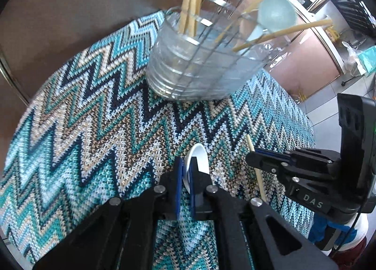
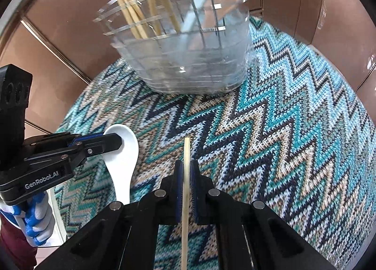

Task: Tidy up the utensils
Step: 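Close the left tool on the white spoon while the right tool grasps the last chopstick, then lift the white spoon and chopstick and lower them into the clear holder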

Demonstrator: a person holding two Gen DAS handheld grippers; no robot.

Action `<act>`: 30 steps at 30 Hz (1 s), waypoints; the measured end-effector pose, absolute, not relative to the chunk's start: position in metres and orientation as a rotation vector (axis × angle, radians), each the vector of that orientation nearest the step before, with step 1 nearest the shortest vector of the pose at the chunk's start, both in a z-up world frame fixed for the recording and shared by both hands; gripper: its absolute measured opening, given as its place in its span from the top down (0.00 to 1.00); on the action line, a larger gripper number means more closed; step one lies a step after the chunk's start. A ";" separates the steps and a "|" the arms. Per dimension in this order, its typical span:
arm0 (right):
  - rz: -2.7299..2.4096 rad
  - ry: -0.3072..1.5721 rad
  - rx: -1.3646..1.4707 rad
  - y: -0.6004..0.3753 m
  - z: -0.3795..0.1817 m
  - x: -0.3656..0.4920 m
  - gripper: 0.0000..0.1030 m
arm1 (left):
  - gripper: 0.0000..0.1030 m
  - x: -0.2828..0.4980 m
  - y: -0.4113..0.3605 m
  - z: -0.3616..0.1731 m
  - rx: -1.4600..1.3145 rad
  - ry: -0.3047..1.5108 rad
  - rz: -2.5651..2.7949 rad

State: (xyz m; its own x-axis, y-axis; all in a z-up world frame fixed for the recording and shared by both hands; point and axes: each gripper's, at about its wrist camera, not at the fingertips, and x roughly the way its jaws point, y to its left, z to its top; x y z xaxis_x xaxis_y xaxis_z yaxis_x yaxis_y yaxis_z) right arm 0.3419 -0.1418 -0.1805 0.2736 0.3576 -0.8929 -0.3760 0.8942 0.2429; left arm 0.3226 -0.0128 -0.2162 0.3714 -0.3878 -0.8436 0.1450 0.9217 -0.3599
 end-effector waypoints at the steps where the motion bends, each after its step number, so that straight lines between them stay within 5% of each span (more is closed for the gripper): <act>1: 0.497 1.178 -0.017 -0.143 -0.174 0.336 0.94 | 0.96 0.319 -0.012 -0.212 -0.232 1.129 -0.342; 30: 0.494 0.875 0.061 -0.163 -0.057 0.195 0.94 | 0.96 0.188 0.020 -0.094 -0.250 0.849 -0.303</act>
State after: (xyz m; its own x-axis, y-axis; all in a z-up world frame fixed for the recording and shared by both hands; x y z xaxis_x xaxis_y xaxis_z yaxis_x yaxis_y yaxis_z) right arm 0.1948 -0.1627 -0.0569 0.5360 0.4393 -0.7209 -0.3905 0.8861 0.2496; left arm 0.1875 0.0196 -0.0941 0.6222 -0.3594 -0.6955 0.1622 0.9283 -0.3345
